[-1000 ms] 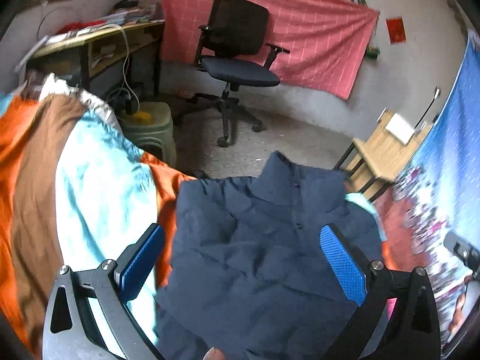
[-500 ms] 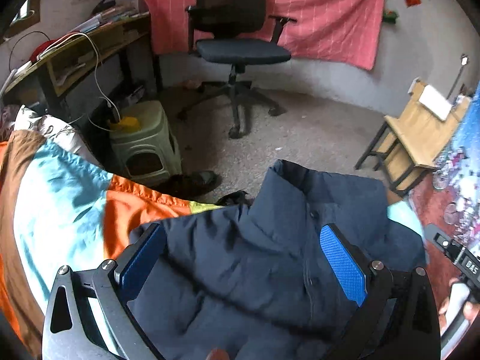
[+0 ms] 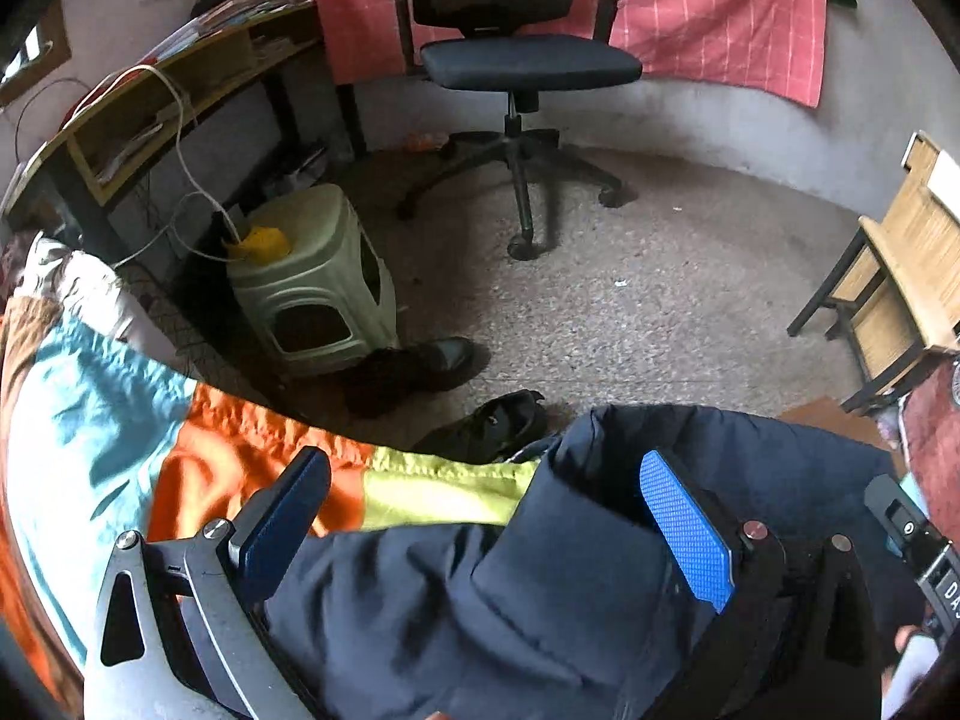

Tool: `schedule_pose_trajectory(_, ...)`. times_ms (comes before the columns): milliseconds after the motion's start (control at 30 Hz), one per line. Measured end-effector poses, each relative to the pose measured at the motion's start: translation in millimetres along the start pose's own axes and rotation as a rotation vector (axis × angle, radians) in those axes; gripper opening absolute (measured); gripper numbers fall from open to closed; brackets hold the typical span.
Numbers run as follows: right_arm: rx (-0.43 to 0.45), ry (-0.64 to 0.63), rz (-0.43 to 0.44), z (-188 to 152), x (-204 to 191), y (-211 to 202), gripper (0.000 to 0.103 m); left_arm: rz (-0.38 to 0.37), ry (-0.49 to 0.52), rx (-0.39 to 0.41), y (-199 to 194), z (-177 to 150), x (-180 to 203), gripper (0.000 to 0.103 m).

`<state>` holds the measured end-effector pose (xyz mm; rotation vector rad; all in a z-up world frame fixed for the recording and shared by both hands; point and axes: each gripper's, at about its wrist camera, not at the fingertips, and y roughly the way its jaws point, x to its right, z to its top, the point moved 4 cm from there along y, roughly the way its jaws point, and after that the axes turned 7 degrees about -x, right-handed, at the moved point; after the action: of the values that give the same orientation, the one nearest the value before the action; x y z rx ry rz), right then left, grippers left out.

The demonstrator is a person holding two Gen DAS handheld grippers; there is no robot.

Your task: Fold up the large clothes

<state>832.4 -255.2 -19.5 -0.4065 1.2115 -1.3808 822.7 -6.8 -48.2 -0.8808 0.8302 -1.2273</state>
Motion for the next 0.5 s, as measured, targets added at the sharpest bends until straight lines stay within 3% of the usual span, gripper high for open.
schedule_pose_trajectory(67,-0.023,0.007,0.003,0,0,10,0.08,0.016,0.026,-0.006,8,1,4,0.101)
schedule_pose_trajectory(100,-0.042,0.001,0.002,-1,0,15,0.074,0.021,0.036,-0.006,10,2,7,0.094)
schedule_pose_trajectory(133,-0.051,-0.006,0.005,-1,-1,18,0.057,0.009,0.053,-0.006,11,0,8,0.068)
schedule_pose_trajectory(167,-0.062,-0.018,0.009,-3,-1,20,0.041,-0.002,0.063,-0.012,11,-1,9,0.052)
schedule_pose_trajectory(200,-0.071,-0.027,0.013,-6,-2,20,0.036,-0.026,0.069,-0.021,11,-3,11,0.026)
schedule_pose_trajectory(233,-0.071,-0.034,0.021,-6,-2,19,0.028,-0.069,0.077,-0.027,9,-5,11,0.009)
schedule_pose_trajectory(333,-0.04,-0.075,0.038,-13,-9,5,0.018,-0.105,0.088,0.023,-9,-11,5,0.005)
schedule_pose_trajectory(500,0.017,-0.13,0.073,-29,-20,-39,0.015,-0.175,0.102,0.133,-64,-39,-18,0.002)
